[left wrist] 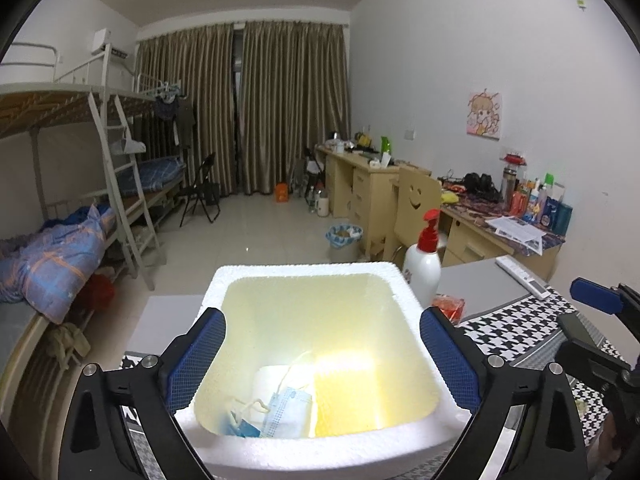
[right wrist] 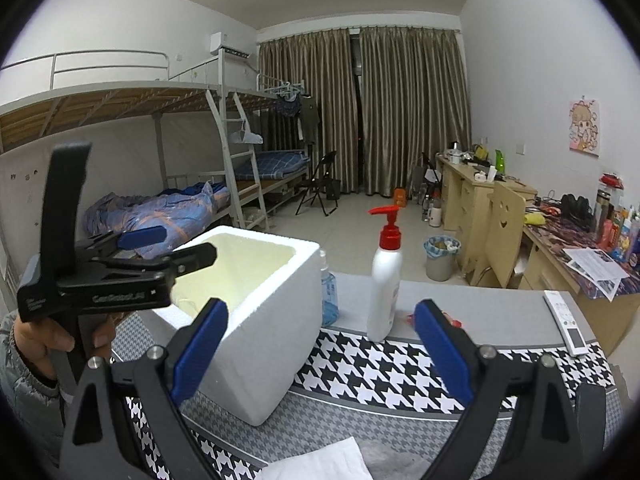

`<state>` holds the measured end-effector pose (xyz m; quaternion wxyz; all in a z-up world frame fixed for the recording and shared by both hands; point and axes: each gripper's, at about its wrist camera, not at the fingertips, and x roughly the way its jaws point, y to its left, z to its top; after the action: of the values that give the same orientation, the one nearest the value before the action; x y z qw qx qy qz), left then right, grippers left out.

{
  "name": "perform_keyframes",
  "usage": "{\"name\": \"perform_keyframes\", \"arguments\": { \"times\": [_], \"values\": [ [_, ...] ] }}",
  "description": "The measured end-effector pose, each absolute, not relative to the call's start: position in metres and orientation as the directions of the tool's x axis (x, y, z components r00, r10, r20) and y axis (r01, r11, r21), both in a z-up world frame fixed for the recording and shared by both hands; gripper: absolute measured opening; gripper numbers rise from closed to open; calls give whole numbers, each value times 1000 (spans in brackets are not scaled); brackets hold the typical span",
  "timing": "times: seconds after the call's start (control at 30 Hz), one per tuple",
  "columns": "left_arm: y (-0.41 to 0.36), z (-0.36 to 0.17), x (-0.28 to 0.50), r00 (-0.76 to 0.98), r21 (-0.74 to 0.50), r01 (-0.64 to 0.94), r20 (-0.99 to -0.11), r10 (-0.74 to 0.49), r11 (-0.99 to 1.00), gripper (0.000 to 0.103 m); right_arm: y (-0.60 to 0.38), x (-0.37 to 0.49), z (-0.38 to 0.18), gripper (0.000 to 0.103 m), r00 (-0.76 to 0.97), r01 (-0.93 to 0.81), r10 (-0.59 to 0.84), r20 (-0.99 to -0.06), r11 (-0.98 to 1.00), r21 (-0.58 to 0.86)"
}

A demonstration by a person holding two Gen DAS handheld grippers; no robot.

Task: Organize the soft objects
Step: 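Lower the yellow foam net into the box and open left gripper, then withdraw both grippers from the box back over the table runner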

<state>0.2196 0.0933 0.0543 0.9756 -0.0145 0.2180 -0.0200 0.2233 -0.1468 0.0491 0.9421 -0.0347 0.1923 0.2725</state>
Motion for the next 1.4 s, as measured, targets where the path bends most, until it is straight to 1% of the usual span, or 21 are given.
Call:
{"name": "perform_keyframes", "arguments": {
  "times": [0.13, 0.5, 0.73, 0.9, 1.4],
  "values": [
    [87, 61, 207, 918, -37, 36, -393, -48, 999, 102, -152, 218, 53, 96, 782, -525, 501, -371, 850, 42],
    [73, 76, 165, 947, -1, 17, -322, -17, 1000, 102, -165, 194, 59, 96, 791, -525, 508, -340, 850, 48],
    [66, 77, 146, 953, 5, 13, -301, -11, 1000, 102, -171, 180, 61, 96, 803, -522, 503, -320, 853, 30],
    [64, 78, 138, 955, 0, 32, -295, -31, 999, 102, -177, 174, 59, 96, 807, -516, 497, -318, 856, 28],
    [51, 66, 115, 954, -18, 72, -289, -74, 997, 102, -203, 155, 48, 96, 826, -480, 474, -304, 875, 62]
  ]
}}
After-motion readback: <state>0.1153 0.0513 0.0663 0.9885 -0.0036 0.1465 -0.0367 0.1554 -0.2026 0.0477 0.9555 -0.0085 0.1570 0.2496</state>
